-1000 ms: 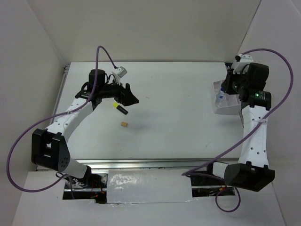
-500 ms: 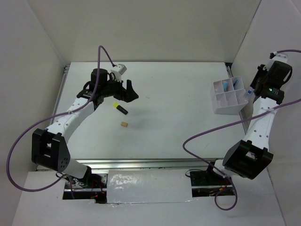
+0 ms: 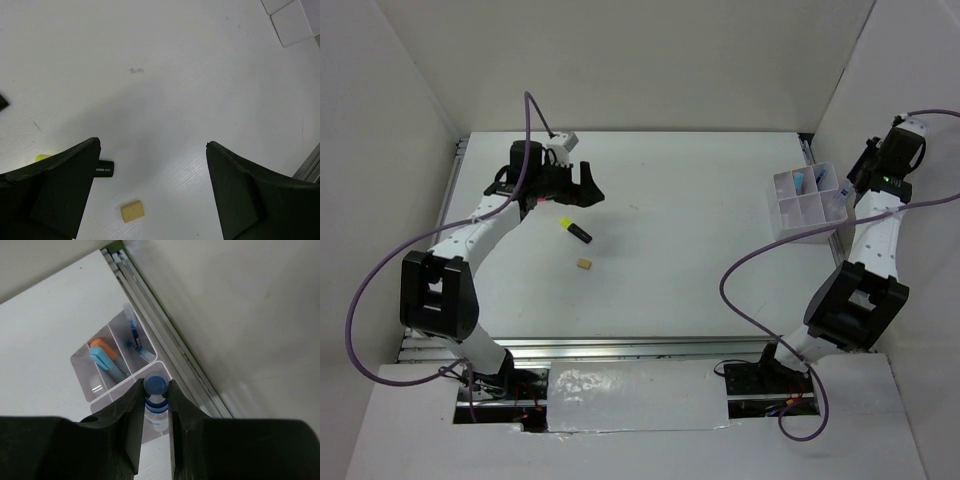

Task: Sort the stationery into containers
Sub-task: Place the stationery into the container

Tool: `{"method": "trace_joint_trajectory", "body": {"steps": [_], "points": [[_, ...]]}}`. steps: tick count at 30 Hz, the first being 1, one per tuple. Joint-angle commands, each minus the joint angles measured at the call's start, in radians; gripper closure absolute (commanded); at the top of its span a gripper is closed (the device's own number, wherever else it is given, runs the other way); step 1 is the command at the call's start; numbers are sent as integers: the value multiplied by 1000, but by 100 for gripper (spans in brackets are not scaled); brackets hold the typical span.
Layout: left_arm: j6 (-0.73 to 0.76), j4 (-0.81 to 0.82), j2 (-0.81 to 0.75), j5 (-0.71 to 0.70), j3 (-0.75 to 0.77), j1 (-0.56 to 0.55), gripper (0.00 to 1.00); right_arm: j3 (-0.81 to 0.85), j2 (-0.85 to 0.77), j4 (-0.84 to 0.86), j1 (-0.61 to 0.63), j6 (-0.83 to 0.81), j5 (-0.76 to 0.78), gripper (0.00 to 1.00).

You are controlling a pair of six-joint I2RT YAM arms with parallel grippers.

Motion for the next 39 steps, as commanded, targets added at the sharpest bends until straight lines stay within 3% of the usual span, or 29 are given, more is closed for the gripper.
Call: {"method": "trace_joint_trajectory", "body": {"steps": [1, 8, 14, 20, 22, 28, 32, 34, 36, 38, 39], "points": [[-30, 47, 20, 46, 34, 18, 1, 19, 11, 64, 21, 20, 69, 100], [-51, 75, 44, 56, 11, 27, 1, -10, 40, 92, 50, 17, 158, 100], [-27, 57, 41, 33, 17, 37, 1, -33, 54, 145, 92, 14, 281, 89], [-25, 55, 34, 37, 12, 50, 1, -76, 57, 180, 121, 25, 313, 89], [-24, 53, 32, 34, 8, 54, 1, -85, 56, 185, 129, 23, 318, 84], [-16, 49, 24, 22, 6, 64, 1, -79, 54, 168, 150, 20, 329, 56], [-2, 41, 6, 10, 3, 75, 1, -88, 44, 170, 158, 17, 335, 47], [15, 32, -2, 8, 1, 86, 1, -88, 33, 165, 164, 18, 332, 41], [51, 24, -8, 26, 5, 95, 1, -78, 24, 135, 162, 18, 307, 43], [131, -21, -5, 24, 29, 110, 1, -53, -4, 80, 167, 22, 214, 47], [157, -66, 3, 8, 44, 126, 1, -27, -16, 52, 165, 6, 74, 51]]}}
